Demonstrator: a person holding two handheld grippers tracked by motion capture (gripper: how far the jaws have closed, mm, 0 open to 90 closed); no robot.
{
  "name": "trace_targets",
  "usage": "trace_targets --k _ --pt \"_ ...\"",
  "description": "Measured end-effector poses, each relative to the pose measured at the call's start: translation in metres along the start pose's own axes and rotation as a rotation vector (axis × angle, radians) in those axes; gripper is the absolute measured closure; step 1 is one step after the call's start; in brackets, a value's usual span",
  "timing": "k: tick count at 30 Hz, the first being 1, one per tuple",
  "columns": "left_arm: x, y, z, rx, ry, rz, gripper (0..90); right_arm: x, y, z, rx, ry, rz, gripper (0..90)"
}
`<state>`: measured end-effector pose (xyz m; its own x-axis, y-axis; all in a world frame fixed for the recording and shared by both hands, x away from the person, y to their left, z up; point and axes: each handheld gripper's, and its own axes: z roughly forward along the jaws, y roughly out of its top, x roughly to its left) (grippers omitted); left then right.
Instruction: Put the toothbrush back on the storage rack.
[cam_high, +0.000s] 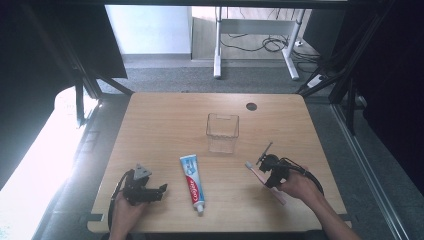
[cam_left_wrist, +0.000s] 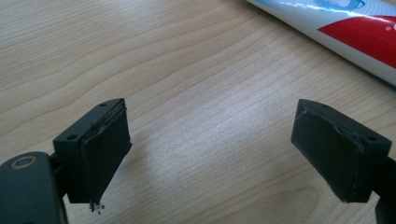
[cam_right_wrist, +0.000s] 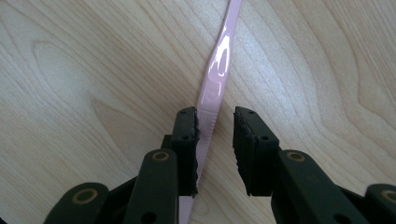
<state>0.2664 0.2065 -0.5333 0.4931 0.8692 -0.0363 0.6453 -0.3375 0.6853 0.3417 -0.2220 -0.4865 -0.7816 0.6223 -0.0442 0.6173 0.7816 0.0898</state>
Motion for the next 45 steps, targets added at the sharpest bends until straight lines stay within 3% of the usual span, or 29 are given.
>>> trace_targets --k 10,23,33,45 --pt "0.0 0.0 0.0 0.002 0.003 0.002 11.7 0.002 0.014 0.005 0.051 -0.01 0.007 70.1" --pt "0.0 0.0 0.0 0.003 0.004 0.004 11.7 0.002 0.021 0.012 0.071 -0.009 0.021 71.9" --pt "0.0 0.0 0.0 0.007 0.006 0.008 11.7 -0.003 0.025 0.015 0.092 0.019 0.027 78.3" --pt "0.0 0.0 0.0 0.006 0.007 0.009 11.7 -0.004 0.02 0.004 0.05 0.039 0.03 78.6"
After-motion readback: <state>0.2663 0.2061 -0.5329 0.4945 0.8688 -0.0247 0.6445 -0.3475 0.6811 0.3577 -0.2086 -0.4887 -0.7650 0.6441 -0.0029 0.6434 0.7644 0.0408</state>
